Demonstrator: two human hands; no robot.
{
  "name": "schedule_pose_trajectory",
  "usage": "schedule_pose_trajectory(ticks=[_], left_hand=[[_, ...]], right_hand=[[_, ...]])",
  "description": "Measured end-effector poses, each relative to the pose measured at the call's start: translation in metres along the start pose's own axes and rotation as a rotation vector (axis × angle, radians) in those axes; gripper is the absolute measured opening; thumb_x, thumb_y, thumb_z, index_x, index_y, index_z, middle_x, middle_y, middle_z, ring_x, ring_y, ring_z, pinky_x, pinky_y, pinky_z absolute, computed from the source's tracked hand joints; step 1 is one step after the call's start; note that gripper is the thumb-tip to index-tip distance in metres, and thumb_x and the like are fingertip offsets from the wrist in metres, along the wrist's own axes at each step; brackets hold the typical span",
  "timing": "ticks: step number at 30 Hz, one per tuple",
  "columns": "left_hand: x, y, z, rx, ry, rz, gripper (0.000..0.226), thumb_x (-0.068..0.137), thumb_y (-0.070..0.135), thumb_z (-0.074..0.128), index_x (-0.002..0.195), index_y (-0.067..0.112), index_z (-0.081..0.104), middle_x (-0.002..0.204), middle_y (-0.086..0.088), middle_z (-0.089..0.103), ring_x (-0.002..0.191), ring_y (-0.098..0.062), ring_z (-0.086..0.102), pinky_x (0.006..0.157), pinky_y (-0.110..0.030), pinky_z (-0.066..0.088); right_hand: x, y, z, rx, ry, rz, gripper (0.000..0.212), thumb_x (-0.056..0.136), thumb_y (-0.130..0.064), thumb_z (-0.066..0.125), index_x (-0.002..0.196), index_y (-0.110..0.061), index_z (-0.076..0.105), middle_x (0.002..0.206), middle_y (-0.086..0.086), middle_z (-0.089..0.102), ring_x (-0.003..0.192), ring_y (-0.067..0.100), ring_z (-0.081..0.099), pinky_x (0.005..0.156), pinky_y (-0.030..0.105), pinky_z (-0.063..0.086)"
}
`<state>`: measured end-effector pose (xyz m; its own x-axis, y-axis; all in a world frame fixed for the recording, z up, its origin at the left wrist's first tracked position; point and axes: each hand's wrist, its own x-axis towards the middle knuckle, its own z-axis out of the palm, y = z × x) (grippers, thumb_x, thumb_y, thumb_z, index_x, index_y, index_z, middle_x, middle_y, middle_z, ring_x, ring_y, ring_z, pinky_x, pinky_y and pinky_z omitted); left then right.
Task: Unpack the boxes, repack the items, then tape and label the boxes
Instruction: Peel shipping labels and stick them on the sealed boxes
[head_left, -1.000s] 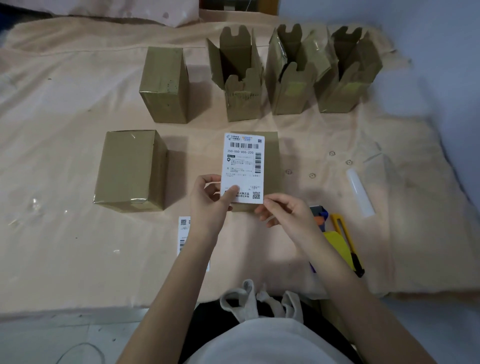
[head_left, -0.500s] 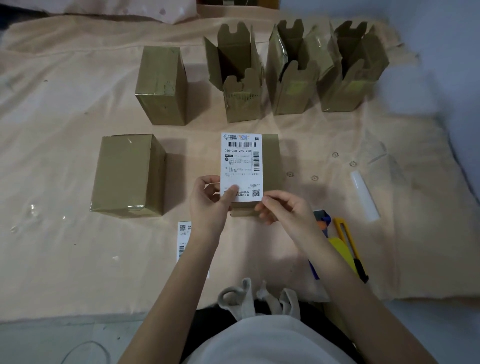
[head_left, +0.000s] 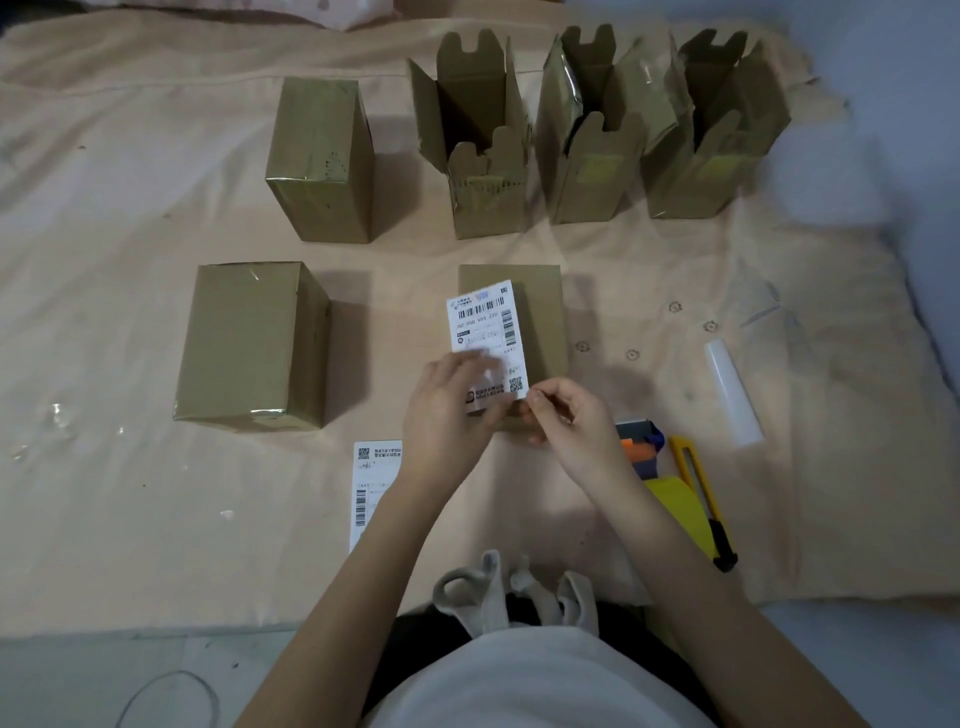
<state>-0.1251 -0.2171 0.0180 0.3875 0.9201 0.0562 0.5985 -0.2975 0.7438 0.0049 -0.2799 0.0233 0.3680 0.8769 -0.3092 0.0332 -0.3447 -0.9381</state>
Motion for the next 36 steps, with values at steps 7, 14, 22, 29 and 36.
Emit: schedule_pose_trajectory(ticks=[7, 14, 22, 29, 36], left_hand=[[-0.0055, 0.0043, 0.0089, -0.071, -0.066, 0.036, 0.025, 0.083, 0.03, 0.06, 0.099, 0.019, 0.074, 0.098, 0.007, 0.07, 0.091, -0.017, 0.059, 0.076, -0.029, 0.047], [-0.0041, 0.0039, 0.0092, -0.064, -0.039, 0.019, 0.021, 0.082, 0.026, 0.059, 0.093, 0.021, 0.075, 0.092, 0.007, 0.071, 0.085, -0.019, 0.06, 0.072, -0.033, 0.048], [-0.0029, 0.001, 0.0096, -0.063, -0.039, 0.024, 0.019, 0.084, 0.027, 0.06, 0.094, 0.023, 0.075, 0.091, 0.008, 0.071, 0.084, -0.018, 0.06, 0.072, -0.03, 0.047], [-0.0028, 0.0013, 0.0091, -0.1, -0.045, 0.004, 0.016, 0.084, 0.024, 0.062, 0.094, 0.024, 0.075, 0.092, 0.008, 0.072, 0.086, -0.019, 0.061, 0.074, -0.035, 0.049], [-0.0034, 0.0034, 0.0089, -0.108, -0.058, -0.01, 0.018, 0.084, 0.027, 0.061, 0.095, 0.024, 0.075, 0.092, 0.007, 0.072, 0.086, -0.018, 0.061, 0.075, -0.034, 0.049]], right_hand=[[-0.0005, -0.0018, 0.0, 0.01, 0.016, -0.005, 0.021, 0.097, -0.003, 0.049, 0.083, -0.014, 0.06, 0.075, -0.005, 0.065, 0.064, -0.002, 0.063, 0.056, 0.023, 0.055], [-0.0017, -0.0026, -0.0003, 0.054, -0.012, 0.021, 0.016, 0.097, -0.001, 0.048, 0.089, -0.008, 0.061, 0.078, -0.002, 0.066, 0.065, -0.001, 0.065, 0.055, 0.02, 0.054], [-0.0007, -0.0045, 0.0007, 0.071, -0.014, 0.026, 0.024, 0.096, -0.003, 0.051, 0.082, -0.019, 0.062, 0.076, 0.0, 0.065, 0.064, 0.001, 0.064, 0.054, 0.02, 0.054], [0.0006, -0.0034, 0.0014, 0.073, -0.005, 0.014, 0.026, 0.095, -0.001, 0.051, 0.08, -0.018, 0.062, 0.071, -0.004, 0.065, 0.062, 0.002, 0.063, 0.053, 0.021, 0.054], [0.0011, -0.0026, 0.0025, 0.051, 0.002, 0.006, 0.025, 0.095, -0.001, 0.051, 0.079, -0.017, 0.062, 0.069, -0.004, 0.065, 0.059, 0.004, 0.063, 0.054, 0.023, 0.054]])
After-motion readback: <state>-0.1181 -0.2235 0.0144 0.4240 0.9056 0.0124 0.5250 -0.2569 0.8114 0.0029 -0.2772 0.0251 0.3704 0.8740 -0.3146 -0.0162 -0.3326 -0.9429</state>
